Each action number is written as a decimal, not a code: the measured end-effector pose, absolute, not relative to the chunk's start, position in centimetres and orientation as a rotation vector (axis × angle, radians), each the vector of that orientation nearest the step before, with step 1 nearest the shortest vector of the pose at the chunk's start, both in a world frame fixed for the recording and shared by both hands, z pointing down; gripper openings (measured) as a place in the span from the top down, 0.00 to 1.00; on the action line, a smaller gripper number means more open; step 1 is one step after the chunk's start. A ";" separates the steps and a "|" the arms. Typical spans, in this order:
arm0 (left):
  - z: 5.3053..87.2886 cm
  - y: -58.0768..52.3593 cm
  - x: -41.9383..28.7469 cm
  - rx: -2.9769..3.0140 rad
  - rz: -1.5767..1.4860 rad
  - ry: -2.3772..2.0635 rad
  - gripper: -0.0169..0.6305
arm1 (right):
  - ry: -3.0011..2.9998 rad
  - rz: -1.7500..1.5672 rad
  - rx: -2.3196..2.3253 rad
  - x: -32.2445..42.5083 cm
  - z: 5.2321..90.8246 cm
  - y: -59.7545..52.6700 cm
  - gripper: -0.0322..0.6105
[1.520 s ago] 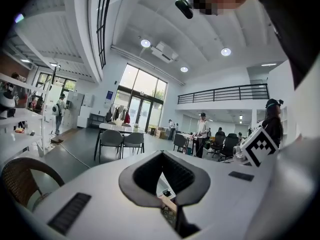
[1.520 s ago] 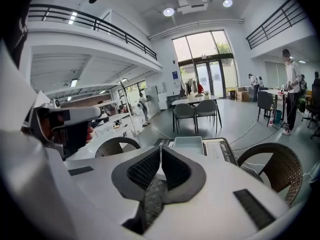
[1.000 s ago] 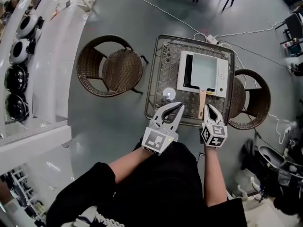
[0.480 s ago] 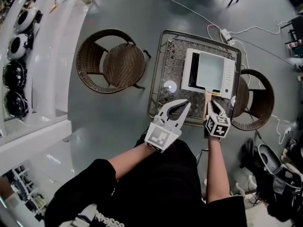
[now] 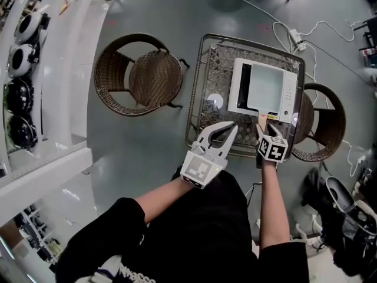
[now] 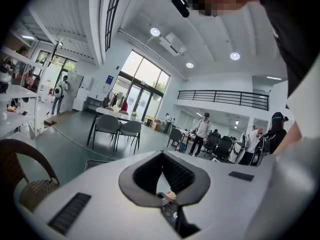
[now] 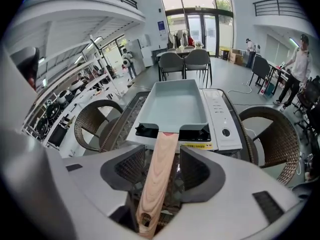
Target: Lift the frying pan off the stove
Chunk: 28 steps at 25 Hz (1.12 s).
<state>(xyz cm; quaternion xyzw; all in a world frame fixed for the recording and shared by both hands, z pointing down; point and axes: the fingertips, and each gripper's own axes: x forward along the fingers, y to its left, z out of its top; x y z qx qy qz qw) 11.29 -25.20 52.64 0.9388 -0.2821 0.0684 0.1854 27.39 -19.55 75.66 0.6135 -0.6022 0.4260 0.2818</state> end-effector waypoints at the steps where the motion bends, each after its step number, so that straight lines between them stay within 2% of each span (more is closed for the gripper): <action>1: 52.8 -25.3 11.4 2.642 0.198 -0.790 0.96 | -1.607 1.154 1.637 27.5 76.1 -19.6 0.62; 22: 54.5 -28.2 11.4 2.603 0.215 -0.787 0.96 | -1.461 1.355 1.464 26.8 81.6 -20.9 0.60; 28: 54.7 -28.8 11.6 2.605 0.238 -0.783 0.96 | -1.474 1.391 1.431 26.4 81.7 -20.9 0.70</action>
